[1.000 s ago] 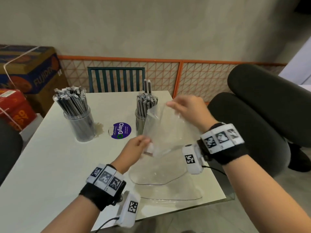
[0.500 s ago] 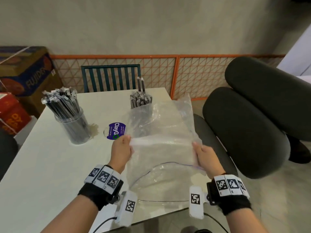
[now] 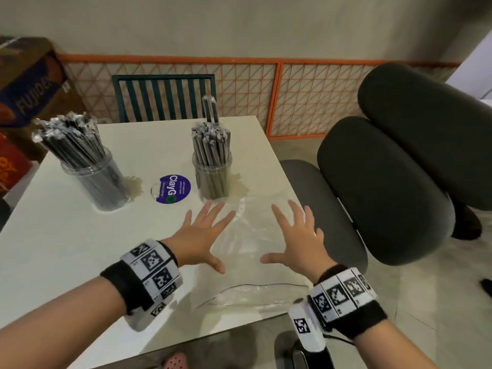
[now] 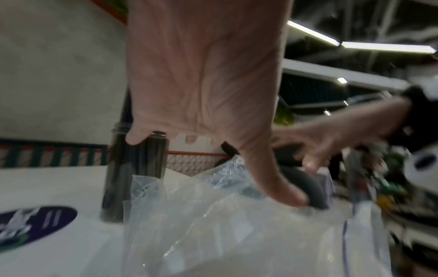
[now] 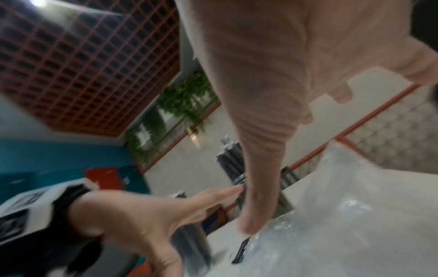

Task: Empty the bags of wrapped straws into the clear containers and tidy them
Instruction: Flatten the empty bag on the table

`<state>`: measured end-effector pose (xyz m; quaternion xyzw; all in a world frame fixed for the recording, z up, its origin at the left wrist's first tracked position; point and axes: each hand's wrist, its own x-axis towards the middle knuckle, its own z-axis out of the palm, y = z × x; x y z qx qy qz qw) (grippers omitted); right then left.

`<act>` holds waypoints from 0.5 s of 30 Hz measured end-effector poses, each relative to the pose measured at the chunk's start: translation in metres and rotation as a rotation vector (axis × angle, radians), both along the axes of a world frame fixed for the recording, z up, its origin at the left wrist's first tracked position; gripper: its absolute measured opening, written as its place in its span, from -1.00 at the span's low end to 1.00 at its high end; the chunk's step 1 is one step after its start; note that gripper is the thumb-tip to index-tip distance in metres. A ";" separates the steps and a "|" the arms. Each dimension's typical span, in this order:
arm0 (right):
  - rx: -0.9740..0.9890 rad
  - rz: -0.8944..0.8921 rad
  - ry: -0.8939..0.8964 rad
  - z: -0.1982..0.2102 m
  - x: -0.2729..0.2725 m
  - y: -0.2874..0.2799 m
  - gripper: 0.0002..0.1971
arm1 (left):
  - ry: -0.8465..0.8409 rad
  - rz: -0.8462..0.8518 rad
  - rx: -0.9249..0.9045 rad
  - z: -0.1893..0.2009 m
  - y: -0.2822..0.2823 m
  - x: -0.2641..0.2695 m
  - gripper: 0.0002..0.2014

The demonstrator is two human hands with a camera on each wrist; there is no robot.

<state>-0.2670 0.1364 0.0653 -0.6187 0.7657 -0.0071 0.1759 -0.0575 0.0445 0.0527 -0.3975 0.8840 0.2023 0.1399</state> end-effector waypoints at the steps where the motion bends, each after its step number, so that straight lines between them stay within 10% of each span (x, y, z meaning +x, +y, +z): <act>1: 0.045 0.110 0.014 -0.001 0.007 -0.011 0.23 | -0.063 -0.064 -0.031 -0.005 -0.003 -0.007 0.31; 8: 0.516 0.296 0.113 -0.089 0.008 -0.046 0.44 | -0.350 -0.077 -0.014 -0.087 -0.003 -0.030 0.41; 15: 0.565 0.313 0.123 -0.105 0.003 -0.047 0.44 | -0.214 -0.040 0.120 -0.113 -0.006 -0.024 0.38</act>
